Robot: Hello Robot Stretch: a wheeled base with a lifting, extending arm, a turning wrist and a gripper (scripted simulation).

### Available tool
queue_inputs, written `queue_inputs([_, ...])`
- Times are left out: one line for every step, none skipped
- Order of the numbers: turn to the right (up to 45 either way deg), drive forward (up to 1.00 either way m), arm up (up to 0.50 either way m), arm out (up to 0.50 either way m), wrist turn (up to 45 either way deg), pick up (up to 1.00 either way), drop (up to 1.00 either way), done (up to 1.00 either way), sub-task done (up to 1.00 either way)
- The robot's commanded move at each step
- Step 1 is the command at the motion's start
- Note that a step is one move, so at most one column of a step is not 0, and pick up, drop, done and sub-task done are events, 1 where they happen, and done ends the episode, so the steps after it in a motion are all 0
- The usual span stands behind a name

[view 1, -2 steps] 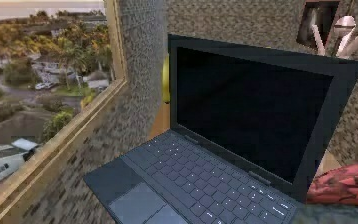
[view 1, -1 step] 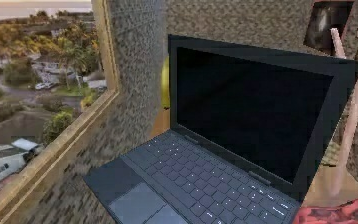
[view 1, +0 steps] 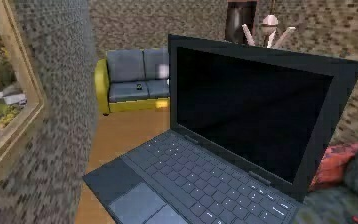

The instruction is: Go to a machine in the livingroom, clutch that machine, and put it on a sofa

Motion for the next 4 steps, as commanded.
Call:
queue_inputs([0.0,1.0,0.0,0.0,0.0,0.0,0.0,0.0,0.0])
queue_inputs([3.0,0.0,0.0,0.0,0.0,0.0,0.0,0.0,0.0])
queue_inputs([0.0,0.65,0.0,0.0,0.0,0.0,0.0,0.0,0.0])
queue_inputs([6.0,0.0,0.0,0.0,0.0,0.0,0.0,0.0,0.0])
